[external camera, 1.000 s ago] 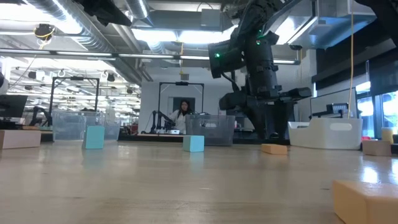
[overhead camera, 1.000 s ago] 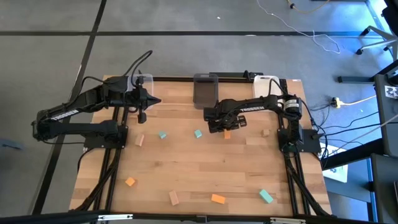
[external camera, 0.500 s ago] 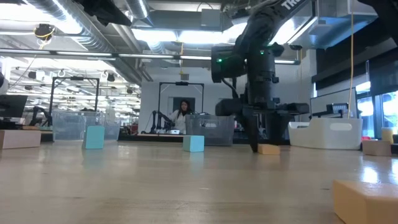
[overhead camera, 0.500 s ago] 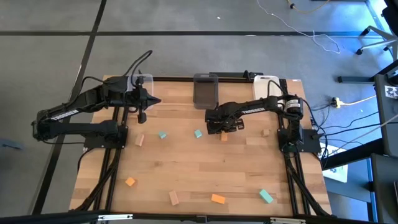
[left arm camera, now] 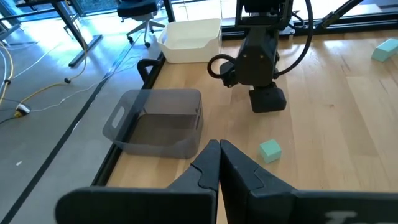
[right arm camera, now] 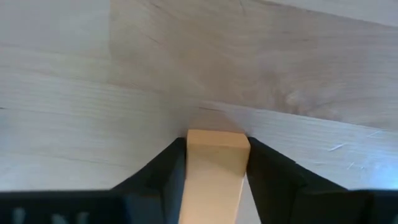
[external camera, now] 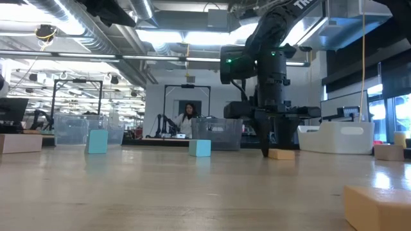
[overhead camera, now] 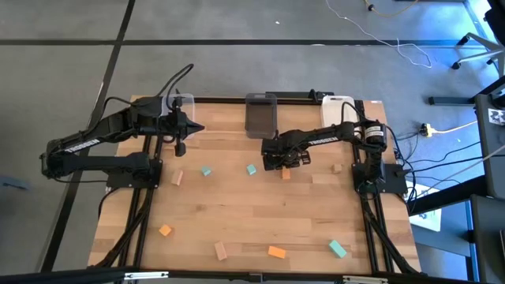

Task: Sort & place blocks by color
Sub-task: Put the top orange block into the white bin

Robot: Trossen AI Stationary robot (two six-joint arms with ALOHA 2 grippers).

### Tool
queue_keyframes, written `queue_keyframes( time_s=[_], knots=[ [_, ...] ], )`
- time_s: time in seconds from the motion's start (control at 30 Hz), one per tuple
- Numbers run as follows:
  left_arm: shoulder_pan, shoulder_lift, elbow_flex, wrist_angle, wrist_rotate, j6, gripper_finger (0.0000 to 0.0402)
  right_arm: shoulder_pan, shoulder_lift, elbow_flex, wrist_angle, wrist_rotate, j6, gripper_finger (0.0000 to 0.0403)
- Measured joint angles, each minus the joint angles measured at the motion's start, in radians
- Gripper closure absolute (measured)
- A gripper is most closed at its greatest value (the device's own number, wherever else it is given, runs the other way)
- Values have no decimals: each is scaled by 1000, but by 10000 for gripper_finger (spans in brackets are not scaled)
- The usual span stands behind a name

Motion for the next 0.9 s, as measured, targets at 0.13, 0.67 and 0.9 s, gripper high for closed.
queue_keyframes(
  time_s=[0.13, 0.67, 0.9],
  knots=[
    [0, 0, 0, 0, 0, 2, 401, 0, 0, -1, 0, 4, -37, 270],
    [0, 0, 0, -14, 0, -5, 401, -9, -60, 51, -154, 95, -227, 270],
    [0, 0, 0, -14, 0, -5, 401, -14, -104, 100, -309, 136, -270, 270]
  ],
)
